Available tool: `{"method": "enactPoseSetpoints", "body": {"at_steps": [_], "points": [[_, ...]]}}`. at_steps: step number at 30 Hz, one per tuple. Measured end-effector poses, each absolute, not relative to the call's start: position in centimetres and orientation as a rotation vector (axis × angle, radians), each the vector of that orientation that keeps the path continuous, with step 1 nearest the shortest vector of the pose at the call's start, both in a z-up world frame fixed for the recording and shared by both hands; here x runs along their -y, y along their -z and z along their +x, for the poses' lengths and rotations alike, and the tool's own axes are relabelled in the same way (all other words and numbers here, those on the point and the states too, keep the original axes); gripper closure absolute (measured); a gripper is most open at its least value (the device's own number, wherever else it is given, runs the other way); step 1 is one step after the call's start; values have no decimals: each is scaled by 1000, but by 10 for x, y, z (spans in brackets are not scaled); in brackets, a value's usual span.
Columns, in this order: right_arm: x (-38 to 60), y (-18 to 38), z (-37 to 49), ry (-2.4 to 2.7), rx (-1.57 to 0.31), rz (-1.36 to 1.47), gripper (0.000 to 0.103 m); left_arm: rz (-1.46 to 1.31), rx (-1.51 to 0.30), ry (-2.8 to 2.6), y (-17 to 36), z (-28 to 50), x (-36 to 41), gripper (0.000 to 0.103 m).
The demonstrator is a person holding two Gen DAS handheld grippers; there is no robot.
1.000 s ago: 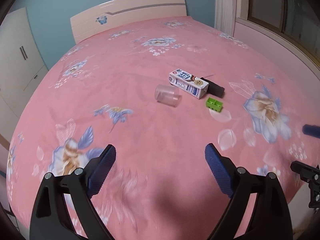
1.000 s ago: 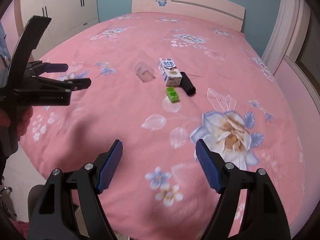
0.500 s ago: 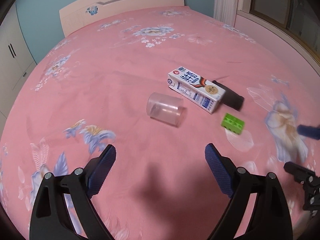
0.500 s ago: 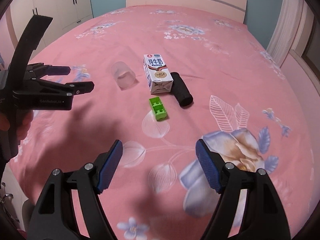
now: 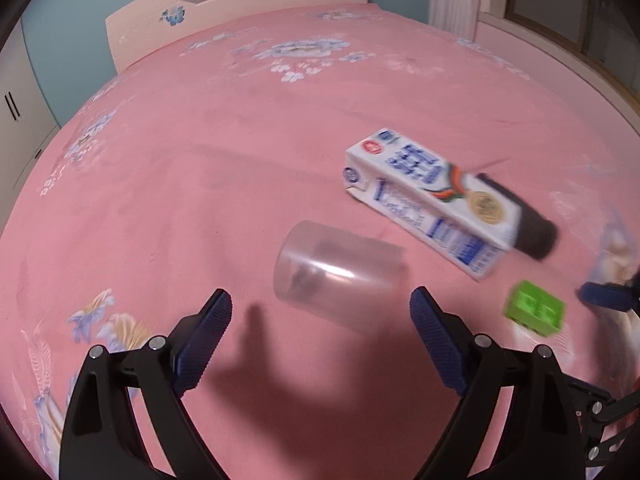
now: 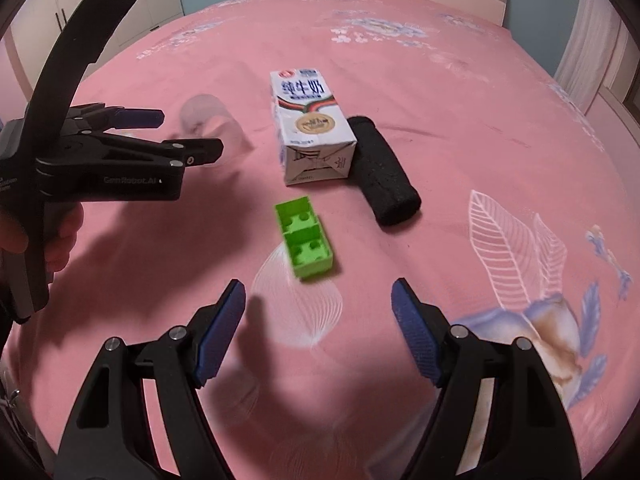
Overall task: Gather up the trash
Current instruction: 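Grasp the clear plastic cup with the left tool while the right tool grasps the green Lego brick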
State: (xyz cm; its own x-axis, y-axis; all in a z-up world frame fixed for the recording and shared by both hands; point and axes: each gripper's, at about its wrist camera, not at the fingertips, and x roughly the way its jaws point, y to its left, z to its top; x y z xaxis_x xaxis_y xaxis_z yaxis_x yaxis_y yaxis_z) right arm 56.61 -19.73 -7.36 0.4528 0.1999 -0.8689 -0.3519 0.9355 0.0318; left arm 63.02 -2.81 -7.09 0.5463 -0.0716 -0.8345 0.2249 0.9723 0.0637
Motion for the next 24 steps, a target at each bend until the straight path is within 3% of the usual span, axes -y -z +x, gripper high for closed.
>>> {"method": "enactPoseSetpoints", "body": {"at_steps": [8, 11, 13, 15, 24], "points": [[194, 89, 594, -339, -1052, -132, 32, 94, -981, 239, 88, 654, 29, 11], [188, 89, 597, -340, -1042, -163, 47, 101, -966, 240, 89, 655, 33, 16], [185, 89, 597, -340, -1035, -178, 60, 89, -969, 242, 89, 656, 33, 35], [183, 89, 596, -345, -1032, -184, 81, 69, -974, 246, 88, 656, 31, 35], [179, 79, 581, -338, -1042, -204, 81, 92, -967, 211, 72, 633, 25, 36]]}}
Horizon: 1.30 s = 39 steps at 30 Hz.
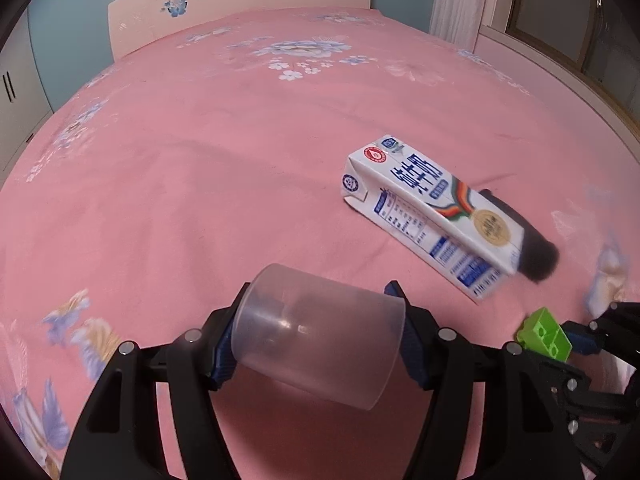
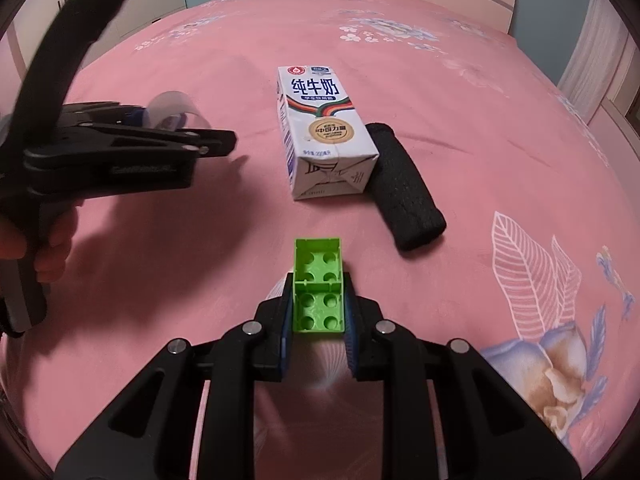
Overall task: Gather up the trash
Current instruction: 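Grasp the clear plastic cup with the left tool while the right tool grasps the green Lego brick, then carry the plastic cup and green Lego brick over the trash bin with both tools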
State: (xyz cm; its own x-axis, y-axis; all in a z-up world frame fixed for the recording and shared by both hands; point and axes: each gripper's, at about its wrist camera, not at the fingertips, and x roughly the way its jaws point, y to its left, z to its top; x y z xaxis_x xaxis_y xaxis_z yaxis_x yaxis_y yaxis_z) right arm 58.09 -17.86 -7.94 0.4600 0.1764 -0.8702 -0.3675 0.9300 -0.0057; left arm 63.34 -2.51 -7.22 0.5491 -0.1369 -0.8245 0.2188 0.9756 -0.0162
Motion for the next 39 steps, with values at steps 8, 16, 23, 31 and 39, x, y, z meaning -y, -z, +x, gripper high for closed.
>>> {"method": "enactPoseSetpoints", "body": {"at_steps": [8, 16, 23, 31, 39], "points": [[169, 36, 554, -322, -1012, -214, 81, 160, -961, 148, 27, 583, 16, 36], [154, -45, 498, -322, -908, -243, 81, 204, -879, 109, -51, 504, 3, 36], [151, -113, 431, -327, -809, -252, 81, 224, -791, 86, -118, 430, -5, 36], [153, -169, 352, -332, -723, -256, 81, 264, -694, 65, -173, 344, -7, 36], [159, -187, 278, -342, -690, -282, 81, 274, -667, 66, -185, 274, -9, 36]]}}
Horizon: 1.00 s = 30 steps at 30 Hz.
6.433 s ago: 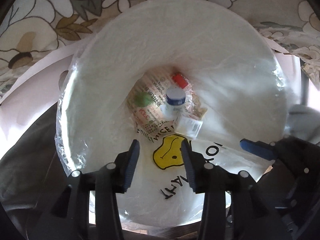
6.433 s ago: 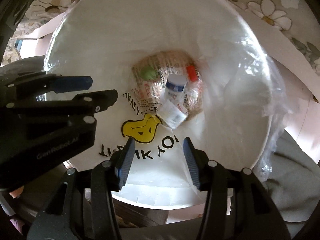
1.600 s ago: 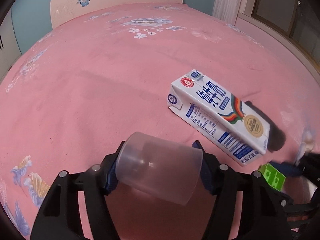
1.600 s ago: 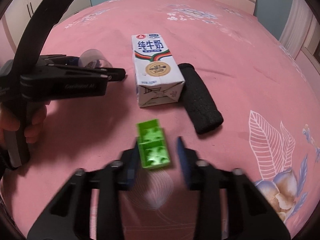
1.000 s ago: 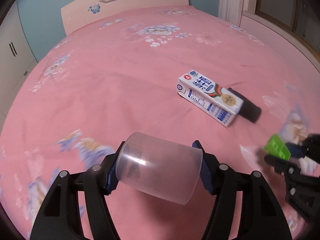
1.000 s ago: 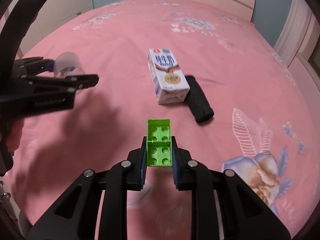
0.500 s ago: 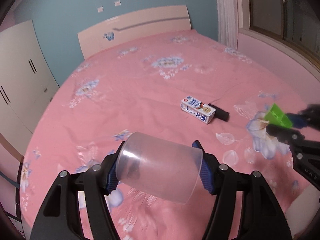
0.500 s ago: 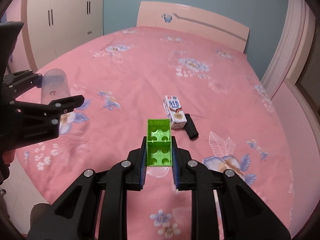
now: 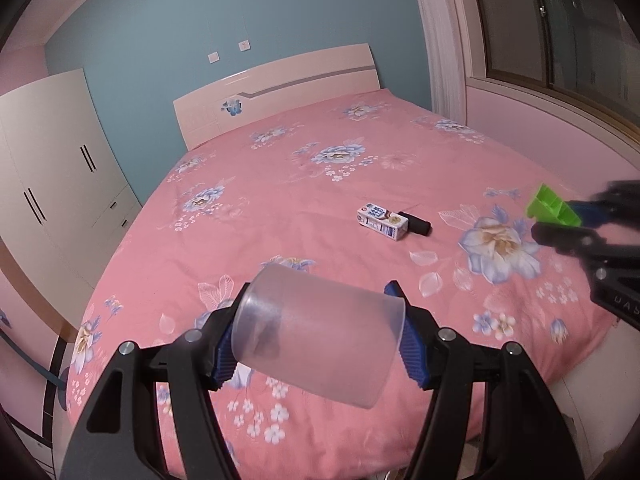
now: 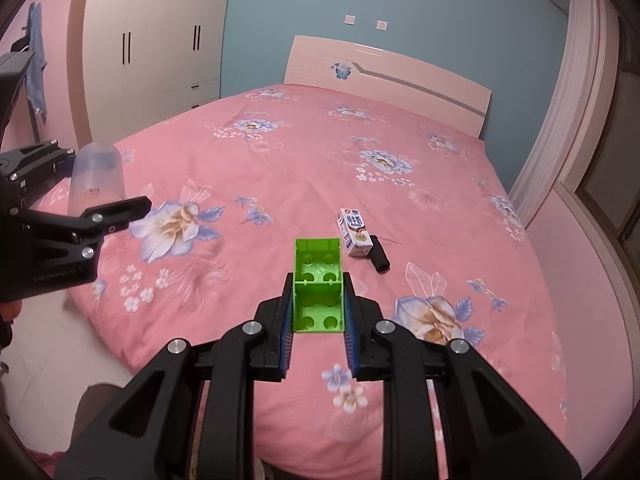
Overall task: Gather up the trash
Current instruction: 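Carry the plastic cup and green Lego brick over the trash bin with both tools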
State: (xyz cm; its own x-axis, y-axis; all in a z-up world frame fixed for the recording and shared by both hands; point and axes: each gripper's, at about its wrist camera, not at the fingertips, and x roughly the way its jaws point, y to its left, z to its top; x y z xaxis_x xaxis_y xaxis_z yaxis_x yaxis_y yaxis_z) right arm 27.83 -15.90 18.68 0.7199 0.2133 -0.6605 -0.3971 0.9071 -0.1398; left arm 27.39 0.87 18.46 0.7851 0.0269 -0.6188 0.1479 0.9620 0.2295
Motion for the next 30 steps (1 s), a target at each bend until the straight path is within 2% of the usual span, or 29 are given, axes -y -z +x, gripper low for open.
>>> {"method": "enactPoseSetpoints", "body": {"at_steps": [7, 14, 30], "points": [[159, -178, 224, -369, -693, -312, 81, 299, -656, 58, -173, 219, -6, 36], [153, -147, 195, -406, -736, -331, 81, 327, -708, 70, -138, 183, -6, 36], [139, -24, 169, -471, -954, -328, 81, 348, -971, 120, 4, 165, -7, 36]]}}
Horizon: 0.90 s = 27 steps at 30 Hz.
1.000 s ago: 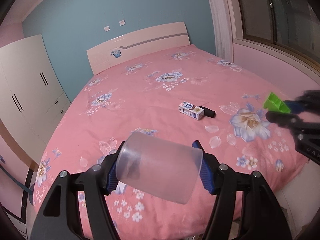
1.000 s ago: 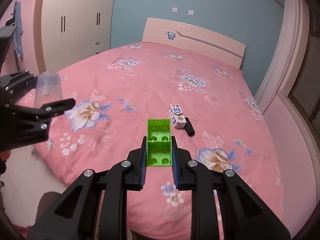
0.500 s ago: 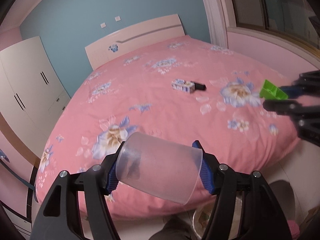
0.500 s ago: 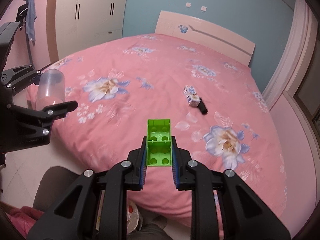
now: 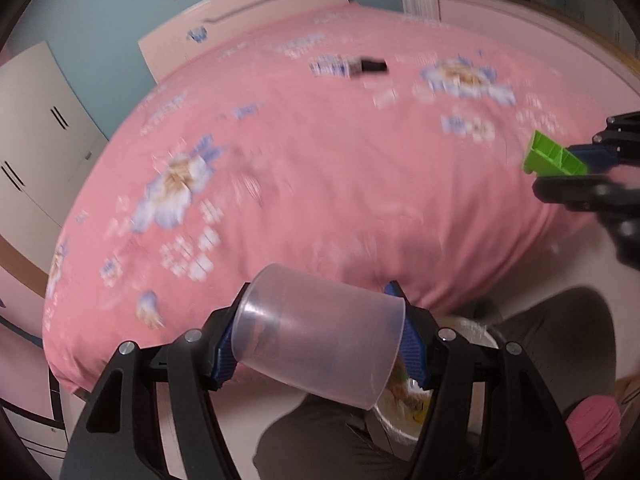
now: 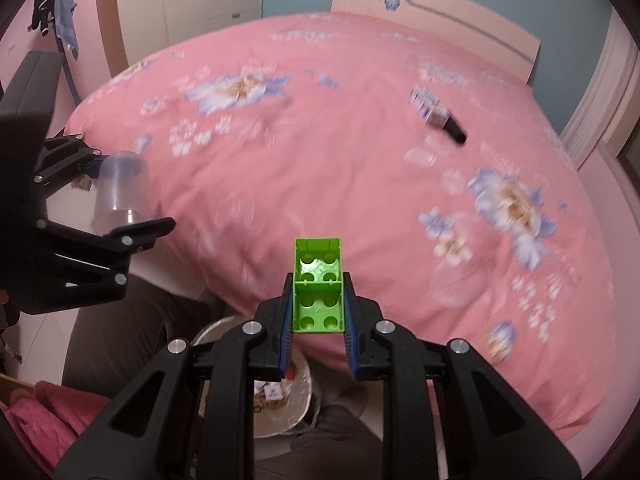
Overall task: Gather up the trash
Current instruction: 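Carry the plastic cup and green Lego brick over the trash bin with both tools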
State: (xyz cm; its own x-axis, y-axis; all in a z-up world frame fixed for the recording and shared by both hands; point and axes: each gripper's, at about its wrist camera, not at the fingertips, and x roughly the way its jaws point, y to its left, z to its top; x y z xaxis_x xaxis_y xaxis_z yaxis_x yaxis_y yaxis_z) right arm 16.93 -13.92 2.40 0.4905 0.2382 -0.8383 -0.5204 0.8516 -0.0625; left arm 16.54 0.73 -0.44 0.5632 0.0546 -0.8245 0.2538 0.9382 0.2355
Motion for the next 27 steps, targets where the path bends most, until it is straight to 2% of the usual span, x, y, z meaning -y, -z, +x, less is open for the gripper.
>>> {"method": "enactPoseSetpoints", "body": {"at_steps": [14, 27], "points": [[134, 93, 151, -526, -1196, -322, 81, 333, -1240, 230, 132, 152, 10, 36], [131, 193, 138, -562, -1439, -252, 81, 247, -1443, 287, 219, 155, 13, 36]]}}
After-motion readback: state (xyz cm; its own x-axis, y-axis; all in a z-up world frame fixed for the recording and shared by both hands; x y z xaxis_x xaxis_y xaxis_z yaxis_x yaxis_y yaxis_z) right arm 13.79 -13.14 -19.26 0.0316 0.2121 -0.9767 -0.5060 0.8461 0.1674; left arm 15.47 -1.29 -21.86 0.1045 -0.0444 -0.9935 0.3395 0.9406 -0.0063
